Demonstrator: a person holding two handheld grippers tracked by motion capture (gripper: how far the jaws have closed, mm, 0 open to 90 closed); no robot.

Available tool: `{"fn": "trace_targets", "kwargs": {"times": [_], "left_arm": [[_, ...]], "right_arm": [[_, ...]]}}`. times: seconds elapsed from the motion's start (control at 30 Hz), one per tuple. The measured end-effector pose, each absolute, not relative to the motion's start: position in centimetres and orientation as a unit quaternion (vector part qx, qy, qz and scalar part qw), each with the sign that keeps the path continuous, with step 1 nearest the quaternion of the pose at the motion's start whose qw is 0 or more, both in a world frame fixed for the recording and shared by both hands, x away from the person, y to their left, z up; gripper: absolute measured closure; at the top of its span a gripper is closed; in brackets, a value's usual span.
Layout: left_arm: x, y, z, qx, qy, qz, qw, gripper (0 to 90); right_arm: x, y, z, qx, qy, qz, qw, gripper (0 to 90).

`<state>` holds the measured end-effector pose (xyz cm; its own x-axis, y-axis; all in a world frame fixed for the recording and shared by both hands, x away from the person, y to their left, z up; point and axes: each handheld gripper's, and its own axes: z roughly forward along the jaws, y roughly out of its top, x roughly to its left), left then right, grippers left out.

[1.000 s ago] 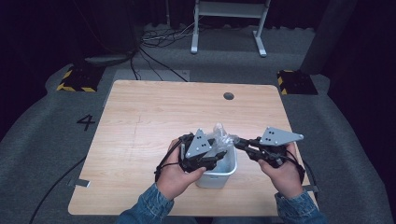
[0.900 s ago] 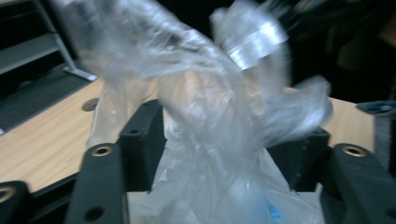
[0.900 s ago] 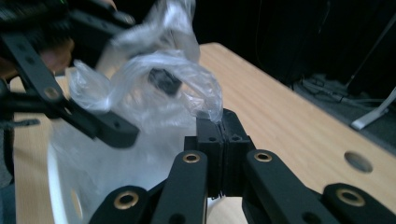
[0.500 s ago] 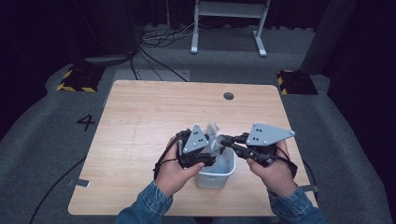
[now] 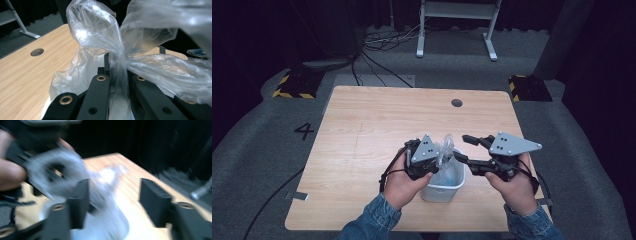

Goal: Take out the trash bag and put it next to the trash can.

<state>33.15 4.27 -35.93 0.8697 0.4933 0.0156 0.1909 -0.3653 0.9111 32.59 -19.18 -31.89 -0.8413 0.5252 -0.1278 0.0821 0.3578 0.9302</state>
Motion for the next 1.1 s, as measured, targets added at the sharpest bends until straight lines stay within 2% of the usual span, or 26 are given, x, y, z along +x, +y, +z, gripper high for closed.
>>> {"fn": "trace_targets", "kwargs": {"times": [0.17, 0.33, 0.57, 0.6, 0.77, 0.8, 0.83, 0.9, 0.97, 1.1], "left_arm": [[33.1, 4.0, -35.7, 0.806, 0.213, 0.147, 0.533, 87.6], [33.0, 3.6, -35.4, 0.805, 0.207, 0.152, 0.534, 87.6], [32.8, 3.3, -34.6, 0.804, 0.198, 0.157, 0.538, 87.9], [32.7, 3.3, -34.6, 0.804, 0.198, 0.156, 0.538, 88.0], [32.7, 3.6, -34.7, 0.803, 0.195, 0.153, 0.542, 87.4], [32.6, 3.7, -34.7, 0.801, 0.194, 0.158, 0.544, 84.3], [32.6, 3.7, -34.7, 0.798, 0.192, 0.165, 0.547, 74.6], [32.5, 3.7, -34.7, 0.789, 0.191, 0.179, 0.555, 52.7], [32.4, 4.0, -34.6, 0.784, 0.191, 0.185, 0.561, 38.8], [32.0, 4.8, -34.2, 0.78, 0.197, 0.194, 0.562, 29.5]], "right_arm": [[32.9, -20.1, -34.0, 0.233, 0.815, 0.507, 0.155, 23.9], [33.0, -17.8, -36.2, 0.228, 0.84, 0.473, 0.136, 18.3], [33.3, -15.5, -37.4, 0.22, 0.859, 0.445, 0.126, 17.5], [33.4, -15.4, -37.5, 0.221, 0.86, 0.442, 0.125, 22.2], [33.4, -15.4, -37.1, 0.215, 0.87, 0.429, 0.112, 68.0], [33.5, -15.5, -37.0, 0.214, 0.872, 0.427, 0.108, 74.1], [33.5, -15.6, -37.0, 0.214, 0.873, 0.426, 0.107, 80.1], [33.5, -15.8, -36.9, 0.216, 0.871, 0.428, 0.108, 86.4], [33.5, -16.0, -36.7, 0.219, 0.866, 0.437, 0.108, 88.5], [33.4, -16.4, -36.2, 0.219, 0.858, 0.451, 0.111, 88.9]]}}
